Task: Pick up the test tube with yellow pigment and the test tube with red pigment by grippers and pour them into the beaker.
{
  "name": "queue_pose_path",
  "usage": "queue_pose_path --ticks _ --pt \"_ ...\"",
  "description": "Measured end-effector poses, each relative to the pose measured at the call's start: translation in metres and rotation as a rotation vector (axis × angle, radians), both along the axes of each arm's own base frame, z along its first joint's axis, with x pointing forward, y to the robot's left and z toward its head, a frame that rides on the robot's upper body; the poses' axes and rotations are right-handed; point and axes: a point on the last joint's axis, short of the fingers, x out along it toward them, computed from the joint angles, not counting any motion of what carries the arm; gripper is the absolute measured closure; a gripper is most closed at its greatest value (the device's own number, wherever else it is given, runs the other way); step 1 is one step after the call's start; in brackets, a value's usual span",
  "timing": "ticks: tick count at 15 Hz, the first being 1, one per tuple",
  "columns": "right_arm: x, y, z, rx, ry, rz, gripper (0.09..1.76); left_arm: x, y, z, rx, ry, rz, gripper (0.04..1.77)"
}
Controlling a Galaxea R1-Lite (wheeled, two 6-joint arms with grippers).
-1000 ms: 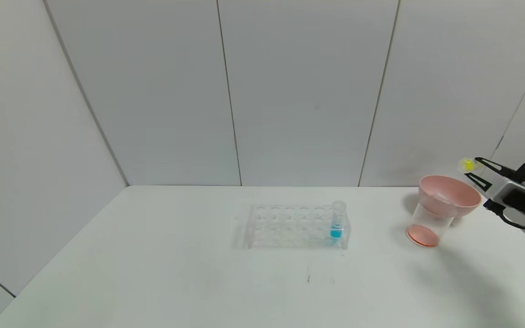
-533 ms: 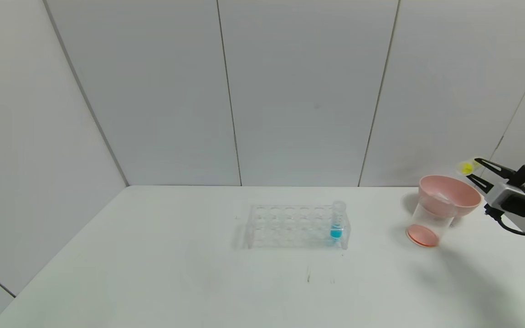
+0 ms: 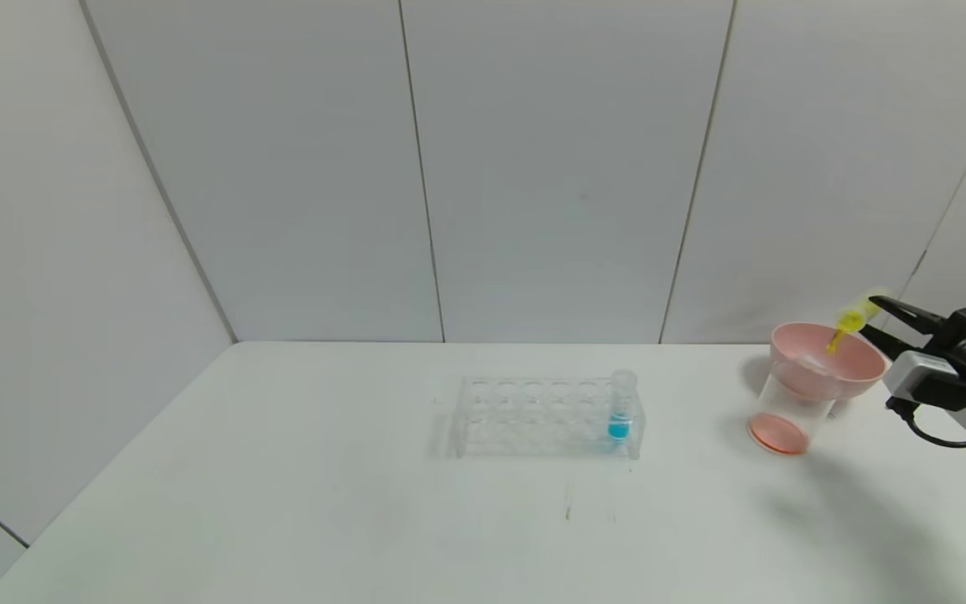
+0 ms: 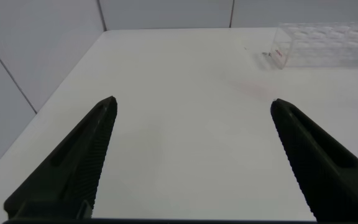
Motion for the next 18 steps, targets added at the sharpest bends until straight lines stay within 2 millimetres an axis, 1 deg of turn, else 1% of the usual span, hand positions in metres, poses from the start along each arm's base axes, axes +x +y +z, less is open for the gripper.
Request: queue_pose_path --ticks 6,18 --pt "0.0016 0.0039 -0.0029 -0.031 -0.006 0.000 1.30 0.0000 0.0000 0.0000 0.000 0.000 0.000 0.05" --pt "0.0033 0.0027 -0.0015 -0.121 -0.050 -0.027 1.30 0.0000 0.0000 0.0000 0.000 0.000 0.000 0.05"
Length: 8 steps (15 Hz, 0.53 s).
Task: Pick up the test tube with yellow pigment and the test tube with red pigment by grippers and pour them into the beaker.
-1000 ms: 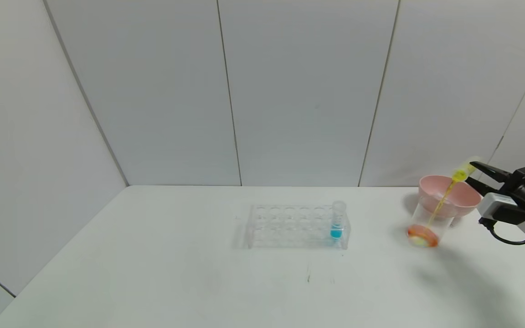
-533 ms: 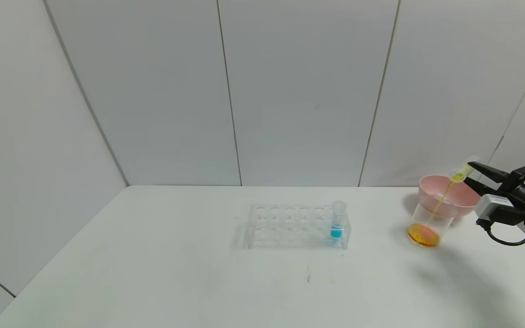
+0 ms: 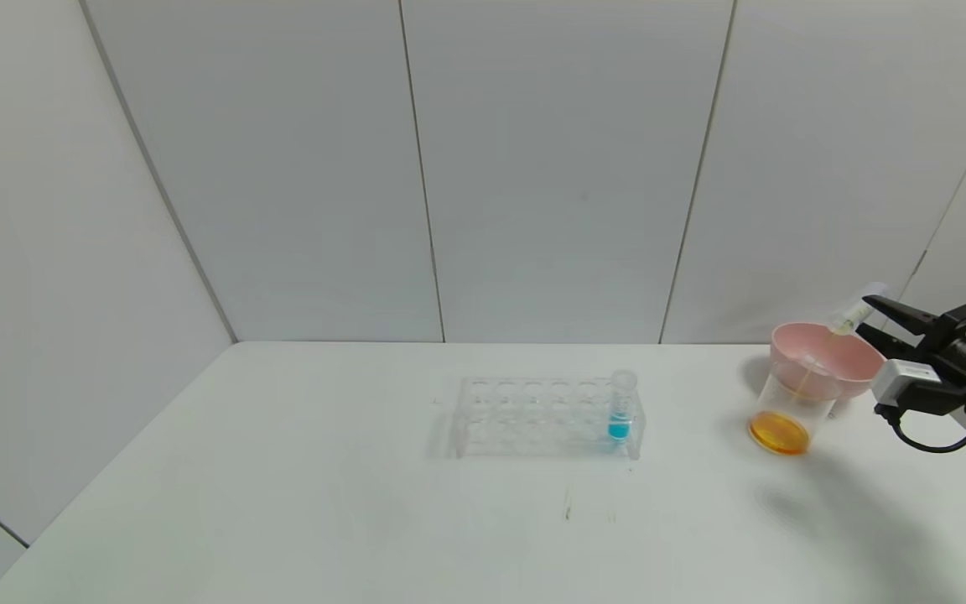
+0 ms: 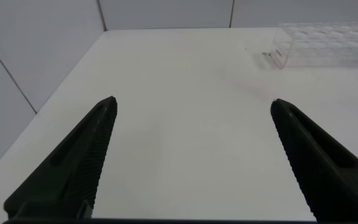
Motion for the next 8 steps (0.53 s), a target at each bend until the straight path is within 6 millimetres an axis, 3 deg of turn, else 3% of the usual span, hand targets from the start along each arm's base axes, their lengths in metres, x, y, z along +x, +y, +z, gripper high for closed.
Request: queue_pose_path --ticks 8 --pt "0.0004 -0.0003 0.0005 -0.014 -0.007 -0.008 1.30 0.0000 0.0000 0.0000 0.000 0.000 0.000 0.05"
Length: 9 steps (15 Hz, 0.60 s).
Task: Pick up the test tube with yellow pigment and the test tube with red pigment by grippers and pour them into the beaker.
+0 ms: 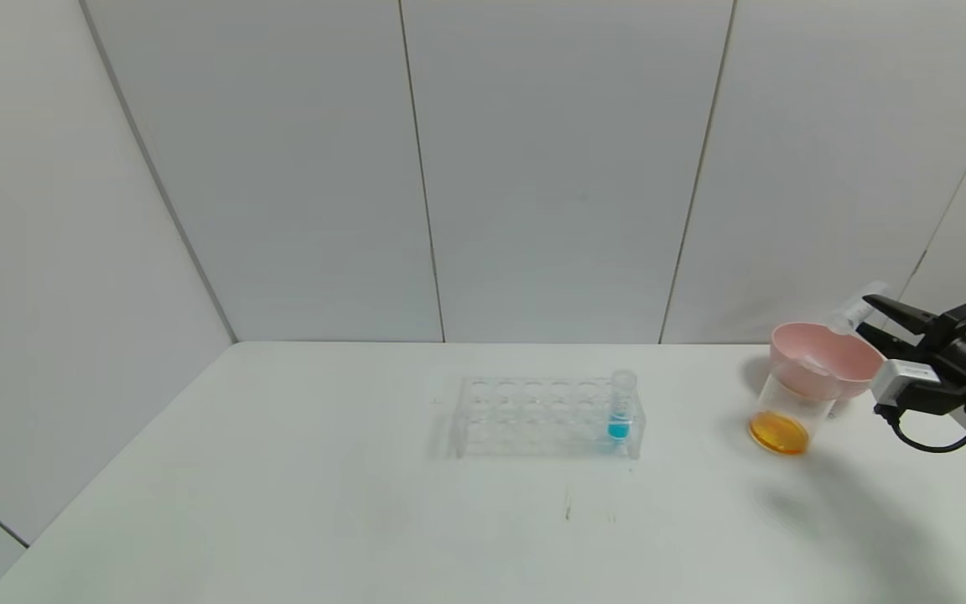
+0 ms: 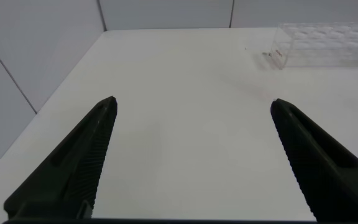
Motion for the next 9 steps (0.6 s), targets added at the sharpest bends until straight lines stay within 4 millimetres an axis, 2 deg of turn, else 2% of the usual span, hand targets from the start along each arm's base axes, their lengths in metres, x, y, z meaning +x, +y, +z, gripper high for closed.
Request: queue_pose_path --ticks 5,9 --pt "0.0003 -0.0001 0.0000 0.009 0.006 -0.022 1.30 0.0000 0.0000 0.0000 0.000 0.000 0.000 0.05" --pt "0.0093 0.0049 -0.0033 0.250 0.146 -0.132 1.30 0.0000 0.0000 0.0000 0.000 0.000 0.000 0.05"
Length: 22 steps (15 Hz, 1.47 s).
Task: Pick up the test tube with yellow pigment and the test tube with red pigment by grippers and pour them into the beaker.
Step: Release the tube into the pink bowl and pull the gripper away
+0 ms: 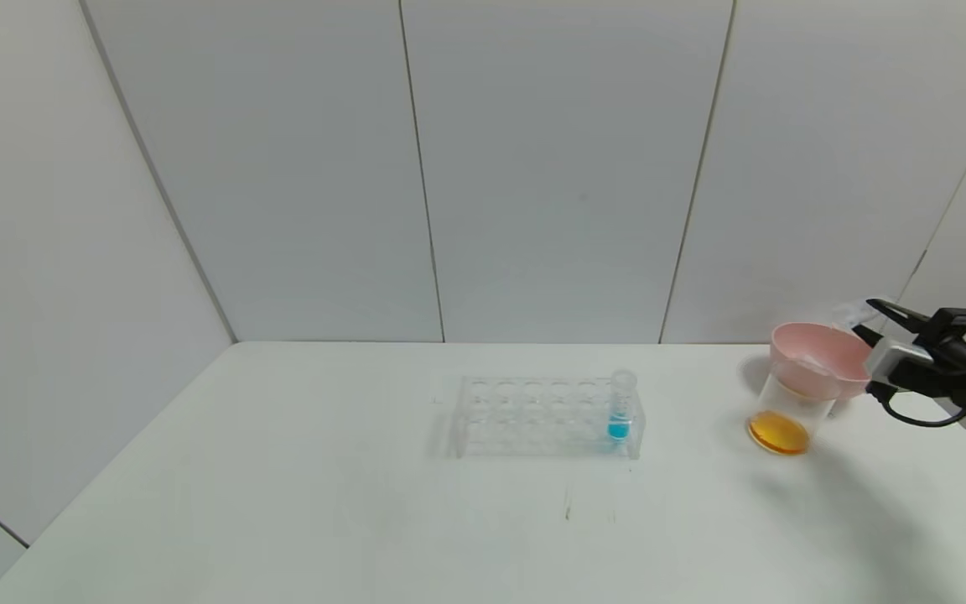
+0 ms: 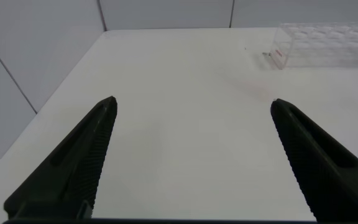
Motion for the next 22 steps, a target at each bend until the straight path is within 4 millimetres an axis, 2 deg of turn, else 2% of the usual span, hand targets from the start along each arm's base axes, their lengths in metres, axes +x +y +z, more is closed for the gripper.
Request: queue_pose_path --ticks 2,6,8,12,18,22 --pt "0.011 0.006 0.006 0.221 0.052 -0.054 1.30 0.000 0.000 0.000 0.000 0.000 0.000 0.05" --pt "0.036 0.019 0.032 0.599 0.043 -0.053 1.30 0.000 0.000 0.000 0.000 0.000 0.000 0.05" --pt "0.040 0.021 0.039 0.759 0.046 -0.030 1.30 0.000 0.000 0.000 0.000 0.000 0.000 0.05" --pt "0.041 0.020 0.037 1.040 0.066 -0.095 1.30 0.000 0.000 0.000 0.000 0.000 0.000 0.05" --pt "0.039 0.021 0.016 1.240 0.176 -0.150 1.30 0.000 0.000 0.000 0.000 0.000 0.000 0.05" --pt "0.038 0.020 0.006 1.258 0.226 -0.188 1.30 0.000 0.000 0.000 0.000 0.000 0.000 0.05"
